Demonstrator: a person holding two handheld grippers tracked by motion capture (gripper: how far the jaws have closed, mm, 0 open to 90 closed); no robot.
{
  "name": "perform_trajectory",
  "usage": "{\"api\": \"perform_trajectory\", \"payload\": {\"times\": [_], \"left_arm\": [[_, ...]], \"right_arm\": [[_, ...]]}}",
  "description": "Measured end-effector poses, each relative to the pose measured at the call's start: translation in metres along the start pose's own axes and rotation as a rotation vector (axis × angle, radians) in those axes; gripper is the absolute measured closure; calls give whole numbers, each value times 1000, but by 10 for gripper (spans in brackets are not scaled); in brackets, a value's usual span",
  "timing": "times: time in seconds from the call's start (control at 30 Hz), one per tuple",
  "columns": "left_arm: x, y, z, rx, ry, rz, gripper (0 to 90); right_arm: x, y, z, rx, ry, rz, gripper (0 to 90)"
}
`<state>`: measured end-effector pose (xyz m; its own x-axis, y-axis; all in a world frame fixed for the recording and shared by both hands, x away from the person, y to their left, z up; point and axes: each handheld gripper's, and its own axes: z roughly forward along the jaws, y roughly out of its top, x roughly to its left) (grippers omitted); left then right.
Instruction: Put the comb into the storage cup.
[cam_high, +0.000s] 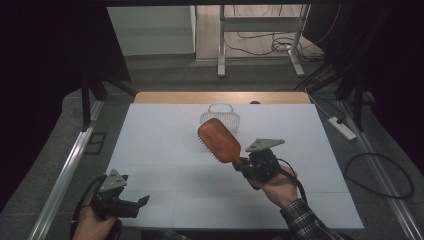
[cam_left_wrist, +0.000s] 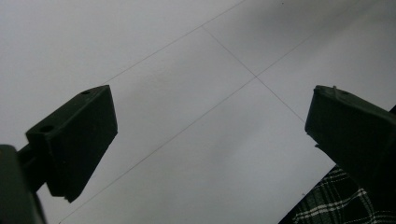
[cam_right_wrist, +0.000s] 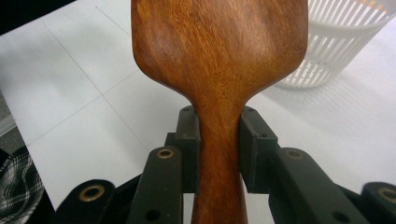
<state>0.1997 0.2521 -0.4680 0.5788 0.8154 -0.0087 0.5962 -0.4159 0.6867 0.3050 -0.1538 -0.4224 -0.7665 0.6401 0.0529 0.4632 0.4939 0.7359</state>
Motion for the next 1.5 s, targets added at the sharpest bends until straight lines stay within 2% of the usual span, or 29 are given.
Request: {"api": "perform_trajectory", "payload": {"times": [0.13, 0.2, 0.23, 0.27, 0.3, 0.33, 0.7, 0.8, 0.87, 0.9, 1.0, 1.1, 1.5], "left_arm": [[-1, 1, 1, 10, 16, 6, 18], [1, 2, 0, 7, 0, -24, 0], [1, 2, 0, 7, 0, -24, 0], [5, 3, -1, -30, -53, -80, 0], [5, 3, -1, -30, -53, -80, 0], [7, 5, -1, -56, -100, -118, 0], [12, 35, 5, -181, -238, -184, 0], [15, 46, 9, -237, -315, -213, 0], [17, 52, 11, -253, -343, -219, 0], [17, 52, 11, -253, -343, -219, 0], [17, 62, 15, -271, -391, -218, 0], [16, 69, 20, -275, -419, -201, 0], [8, 89, 33, -257, -457, -182, 0]], "right_arm": [[2, 1, 0, -11, 2, -3, 719], [3, 1, 0, -17, 3, -9, 718], [4, 1, 0, -19, 1, -12, 718], [5, 1, 0, -24, 3, -15, 718], [5, 1, 0, -24, 3, -15, 718], [5, 1, 0, -26, 5, -16, 719], [10, 3, -2, -53, 8, -33, 718], [12, 3, -2, -57, 10, -39, 718], [13, 4, -2, -59, 11, -39, 719], [13, 4, -2, -59, 11, -39, 719], [14, 4, -2, -65, 16, -44, 718], [15, 4, -2, -65, 16, -43, 718], [18, 3, -1, -66, 19, -53, 718]]}}
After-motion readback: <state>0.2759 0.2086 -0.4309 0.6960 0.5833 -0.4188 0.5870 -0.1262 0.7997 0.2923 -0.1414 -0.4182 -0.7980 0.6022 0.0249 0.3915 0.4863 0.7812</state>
